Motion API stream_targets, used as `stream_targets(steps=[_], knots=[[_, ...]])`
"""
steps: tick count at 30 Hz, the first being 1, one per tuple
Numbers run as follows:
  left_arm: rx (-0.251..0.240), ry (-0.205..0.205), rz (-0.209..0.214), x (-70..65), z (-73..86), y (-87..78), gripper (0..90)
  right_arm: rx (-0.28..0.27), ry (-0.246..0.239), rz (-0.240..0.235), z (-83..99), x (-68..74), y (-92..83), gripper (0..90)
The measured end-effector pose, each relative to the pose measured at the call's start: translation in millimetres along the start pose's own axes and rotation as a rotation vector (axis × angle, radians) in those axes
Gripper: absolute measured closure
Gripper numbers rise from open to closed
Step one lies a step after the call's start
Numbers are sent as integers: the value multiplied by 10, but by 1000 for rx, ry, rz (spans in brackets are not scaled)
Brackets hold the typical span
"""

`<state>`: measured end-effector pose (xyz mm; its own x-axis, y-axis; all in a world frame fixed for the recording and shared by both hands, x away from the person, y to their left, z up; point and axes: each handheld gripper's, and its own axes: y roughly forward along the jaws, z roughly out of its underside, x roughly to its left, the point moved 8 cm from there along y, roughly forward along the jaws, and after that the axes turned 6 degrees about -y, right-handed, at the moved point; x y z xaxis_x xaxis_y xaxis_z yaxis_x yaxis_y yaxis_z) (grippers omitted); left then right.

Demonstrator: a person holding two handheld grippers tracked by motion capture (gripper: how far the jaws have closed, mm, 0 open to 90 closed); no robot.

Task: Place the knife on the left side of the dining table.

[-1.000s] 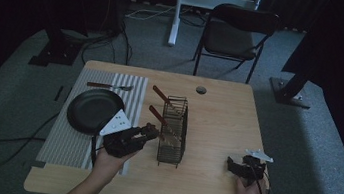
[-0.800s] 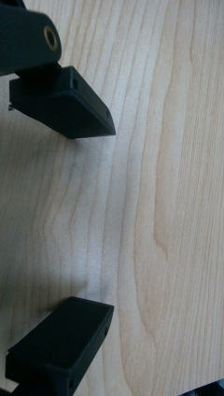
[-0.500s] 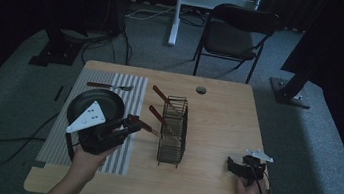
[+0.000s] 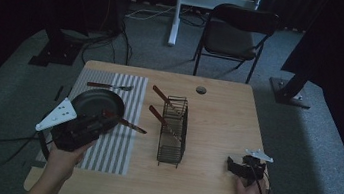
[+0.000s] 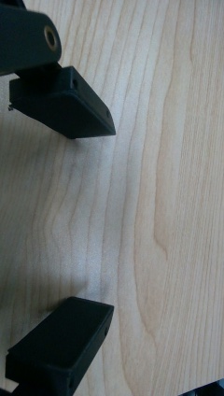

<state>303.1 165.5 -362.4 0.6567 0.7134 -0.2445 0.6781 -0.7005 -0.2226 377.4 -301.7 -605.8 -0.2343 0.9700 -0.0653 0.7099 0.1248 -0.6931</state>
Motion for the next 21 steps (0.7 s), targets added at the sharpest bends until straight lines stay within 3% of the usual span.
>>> stream_targets(steps=[7, 13, 21], knots=[[49, -22, -33, 196, 205, -47, 764, 0, 0, 0, 0, 0, 0, 118], [121, -22, -80, 423, 471, -121, 764, 1, 1, 0, 0, 0, -1, 118], [172, -56, -91, 593, 714, -213, 763, 0, 2, 0, -1, 1, 0, 118]])
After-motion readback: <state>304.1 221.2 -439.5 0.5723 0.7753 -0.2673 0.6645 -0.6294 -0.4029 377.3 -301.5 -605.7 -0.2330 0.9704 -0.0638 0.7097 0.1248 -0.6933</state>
